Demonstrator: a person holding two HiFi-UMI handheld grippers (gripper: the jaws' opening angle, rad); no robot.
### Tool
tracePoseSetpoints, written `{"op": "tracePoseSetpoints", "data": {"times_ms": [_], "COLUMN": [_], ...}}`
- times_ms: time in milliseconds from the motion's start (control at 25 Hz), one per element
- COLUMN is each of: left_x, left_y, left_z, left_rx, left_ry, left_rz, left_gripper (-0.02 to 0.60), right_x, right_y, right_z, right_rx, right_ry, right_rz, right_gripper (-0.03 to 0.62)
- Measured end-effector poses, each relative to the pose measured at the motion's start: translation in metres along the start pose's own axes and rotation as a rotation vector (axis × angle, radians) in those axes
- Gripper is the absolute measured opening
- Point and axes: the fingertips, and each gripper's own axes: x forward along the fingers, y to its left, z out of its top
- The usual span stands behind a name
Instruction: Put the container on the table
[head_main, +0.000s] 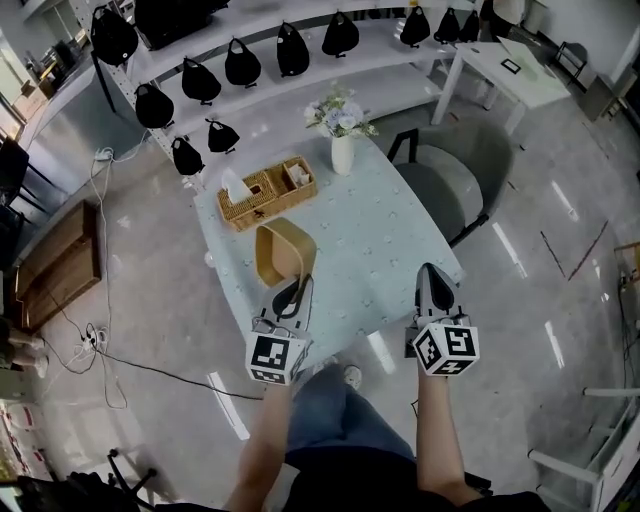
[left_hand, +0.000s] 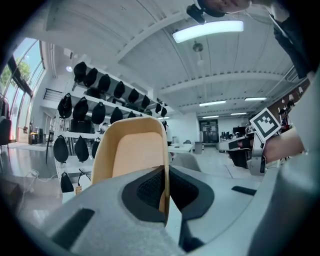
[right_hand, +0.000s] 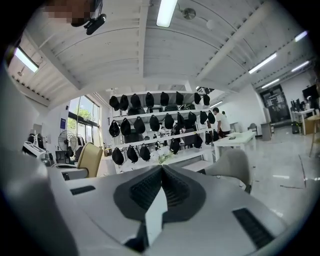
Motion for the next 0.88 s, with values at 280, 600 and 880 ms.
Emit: {"op": "tracePoseSetpoints", "data": {"times_ms": [280,600,880], "left_x": [0.046,0.124,0.209], "left_y": [0.005,0.007,0.001], "left_z": [-0.008,-0.024,-0.071], "left_rx": [0.040,0.122,0.204], "left_ry": [0.047,0.150,0.376], "left_rz": [-0.034,-0.127,-0.250], "left_gripper": [0.009,0.009,0.009], "right_x": [0.031,0.087,0.158], "right_y": [-0.013,-0.032,-0.042], "right_z": [-0.004,-0.003,-0.036], "right_rx": [-0.024,-0.039,-0.086], "right_ry": [0.046,0.076,0.176], "right_rz": [0.001,0.002,0.071], "right_gripper": [-0.002,-0.002,-0.002]}}
